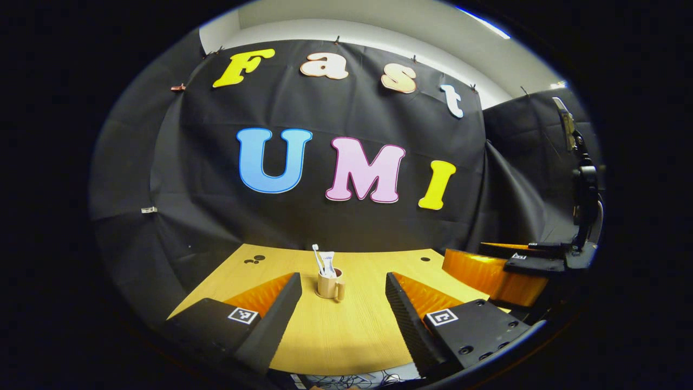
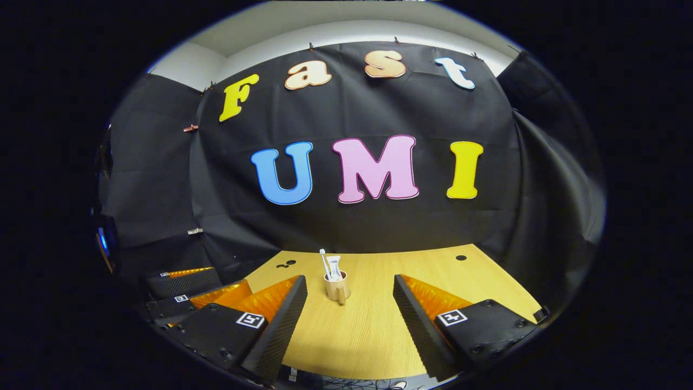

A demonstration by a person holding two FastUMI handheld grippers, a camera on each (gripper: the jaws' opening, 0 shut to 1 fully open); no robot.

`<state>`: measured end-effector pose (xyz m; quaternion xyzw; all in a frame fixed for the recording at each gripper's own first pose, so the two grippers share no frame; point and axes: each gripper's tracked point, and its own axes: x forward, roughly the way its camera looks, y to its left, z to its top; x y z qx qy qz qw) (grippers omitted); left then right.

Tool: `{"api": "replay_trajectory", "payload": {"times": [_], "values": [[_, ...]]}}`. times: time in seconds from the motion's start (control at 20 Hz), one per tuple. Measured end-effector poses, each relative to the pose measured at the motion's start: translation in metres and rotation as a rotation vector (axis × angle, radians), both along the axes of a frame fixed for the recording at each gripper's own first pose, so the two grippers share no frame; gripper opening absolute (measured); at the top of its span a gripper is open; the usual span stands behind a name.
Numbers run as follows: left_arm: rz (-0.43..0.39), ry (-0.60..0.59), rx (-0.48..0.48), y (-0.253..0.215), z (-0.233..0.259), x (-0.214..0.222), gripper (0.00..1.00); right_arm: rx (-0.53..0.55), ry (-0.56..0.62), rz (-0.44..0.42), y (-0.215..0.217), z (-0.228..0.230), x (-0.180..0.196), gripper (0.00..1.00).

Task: Put the toothbrush and toothpaste on the desktop into the cup, then pick up the cup and place it on the coaster on the desktop.

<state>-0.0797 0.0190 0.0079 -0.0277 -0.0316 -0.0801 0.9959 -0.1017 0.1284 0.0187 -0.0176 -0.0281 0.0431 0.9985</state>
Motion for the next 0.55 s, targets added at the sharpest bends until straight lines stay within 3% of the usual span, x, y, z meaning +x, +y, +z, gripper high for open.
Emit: {"api": "replay_trajectory", "payload": {"times": [0.15,0.55], "values": [[-0.004,0.035,-0.014,0.000,-0.011,0.001,0.97,-0.027,-0.007,-0.039,-0.012,-0.001,0.000,0.98],[0.005,0.097,-0.015,0.008,-0.031,0.002,0.98,-0.012,0.055,-0.048,-0.016,-0.018,0.000,0.98]]}}
